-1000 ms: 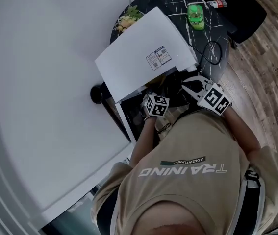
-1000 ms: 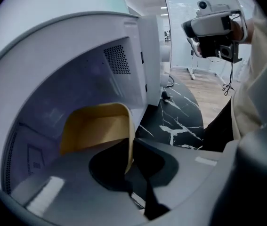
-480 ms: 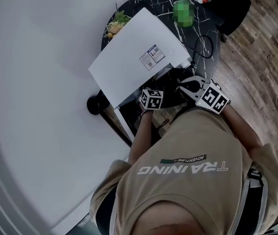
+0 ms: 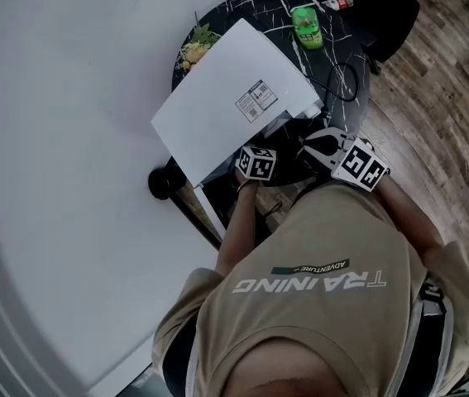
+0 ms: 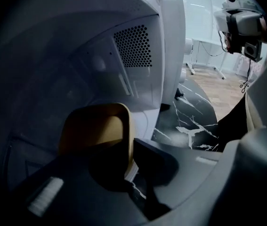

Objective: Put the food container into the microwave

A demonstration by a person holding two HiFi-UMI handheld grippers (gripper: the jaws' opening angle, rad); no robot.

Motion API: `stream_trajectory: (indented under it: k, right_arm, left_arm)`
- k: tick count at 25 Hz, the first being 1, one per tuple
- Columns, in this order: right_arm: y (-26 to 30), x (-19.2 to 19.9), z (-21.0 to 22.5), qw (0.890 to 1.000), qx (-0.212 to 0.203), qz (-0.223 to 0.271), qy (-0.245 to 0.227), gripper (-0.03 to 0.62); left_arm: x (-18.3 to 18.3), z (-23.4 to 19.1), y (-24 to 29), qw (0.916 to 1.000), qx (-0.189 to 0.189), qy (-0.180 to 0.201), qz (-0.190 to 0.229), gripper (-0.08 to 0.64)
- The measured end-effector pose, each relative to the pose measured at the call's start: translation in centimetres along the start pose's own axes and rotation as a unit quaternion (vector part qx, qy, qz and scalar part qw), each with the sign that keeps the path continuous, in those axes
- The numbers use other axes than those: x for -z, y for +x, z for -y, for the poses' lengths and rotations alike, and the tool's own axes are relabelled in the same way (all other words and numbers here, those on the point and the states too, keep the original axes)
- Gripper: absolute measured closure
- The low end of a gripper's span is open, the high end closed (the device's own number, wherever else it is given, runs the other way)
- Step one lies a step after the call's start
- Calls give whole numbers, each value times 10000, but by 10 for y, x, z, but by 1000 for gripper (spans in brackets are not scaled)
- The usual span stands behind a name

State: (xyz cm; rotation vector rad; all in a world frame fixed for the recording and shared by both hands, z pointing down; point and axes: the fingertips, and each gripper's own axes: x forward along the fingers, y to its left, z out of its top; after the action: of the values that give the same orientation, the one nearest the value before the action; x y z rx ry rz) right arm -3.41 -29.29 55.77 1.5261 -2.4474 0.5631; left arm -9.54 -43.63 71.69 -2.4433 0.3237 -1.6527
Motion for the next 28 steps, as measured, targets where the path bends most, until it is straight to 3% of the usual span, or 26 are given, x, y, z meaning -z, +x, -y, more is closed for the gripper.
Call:
stream_trajectory:
  k: [9,14,28]
  right_arm:
    - [8,1,-1,9990,-110,-132,-421,581]
    - [9,-1,1,9989,-101,-72,-442,581]
    - [6,-9,0,9955,-358,-165,-857,581]
  left_arm:
    - [1,3,8,9995,2,307,-44,531]
    - [-5,-1,5,9992,-184,354,79,499]
    - [-5,1,-41,9939,-838,-155,696,471]
